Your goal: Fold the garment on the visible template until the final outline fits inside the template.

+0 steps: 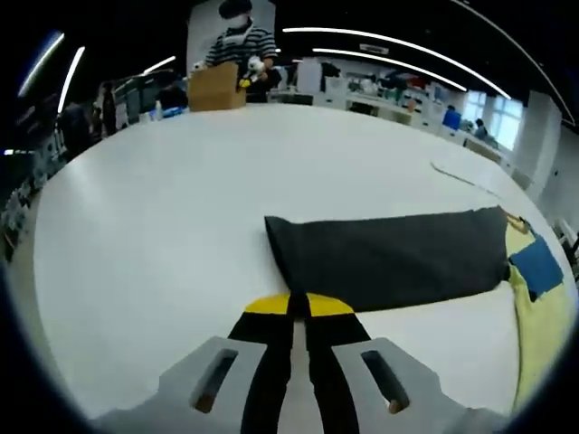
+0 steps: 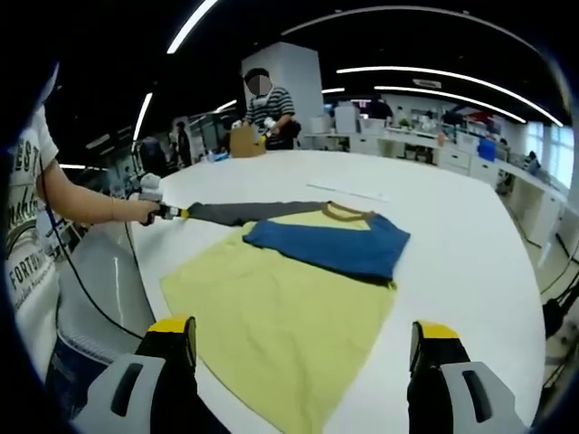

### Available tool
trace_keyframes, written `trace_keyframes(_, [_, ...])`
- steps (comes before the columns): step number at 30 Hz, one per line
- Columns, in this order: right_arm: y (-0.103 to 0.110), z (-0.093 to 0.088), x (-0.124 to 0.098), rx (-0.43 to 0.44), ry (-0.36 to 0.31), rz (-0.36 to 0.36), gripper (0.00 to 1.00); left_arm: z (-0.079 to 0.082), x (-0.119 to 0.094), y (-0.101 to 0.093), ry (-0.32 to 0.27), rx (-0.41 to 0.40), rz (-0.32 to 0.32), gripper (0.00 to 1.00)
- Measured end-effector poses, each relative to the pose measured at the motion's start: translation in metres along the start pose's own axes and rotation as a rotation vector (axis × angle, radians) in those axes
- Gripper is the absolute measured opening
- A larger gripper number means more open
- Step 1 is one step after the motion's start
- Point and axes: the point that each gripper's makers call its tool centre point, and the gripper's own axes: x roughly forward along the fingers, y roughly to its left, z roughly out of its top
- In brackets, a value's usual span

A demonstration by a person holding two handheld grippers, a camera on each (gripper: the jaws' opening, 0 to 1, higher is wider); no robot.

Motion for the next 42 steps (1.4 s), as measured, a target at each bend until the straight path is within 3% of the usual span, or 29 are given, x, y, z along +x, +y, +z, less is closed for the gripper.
trace_keyframes(16, [0.003, -0.002, -0.002, 0.018, -0.019, 0.008, 0.99, 0.019, -0.010, -0.012, -0.056, -0.026, -0.068, 0.01])
trace_keyframes(25, [-0.001, -0.005, -0.001, 0.015, -0.020, -0.007, 0.99, 0.033, -0.016, -0.028, -0.096, -0.032, -0.111, 0.01])
trace_keyframes(42, [0.004, -0.006, 0.003, 0.027, -0.037, 0.007, 0.99, 0.039, -0.026, -0.068, -0.106, 0.036, -0.218, 0.01])
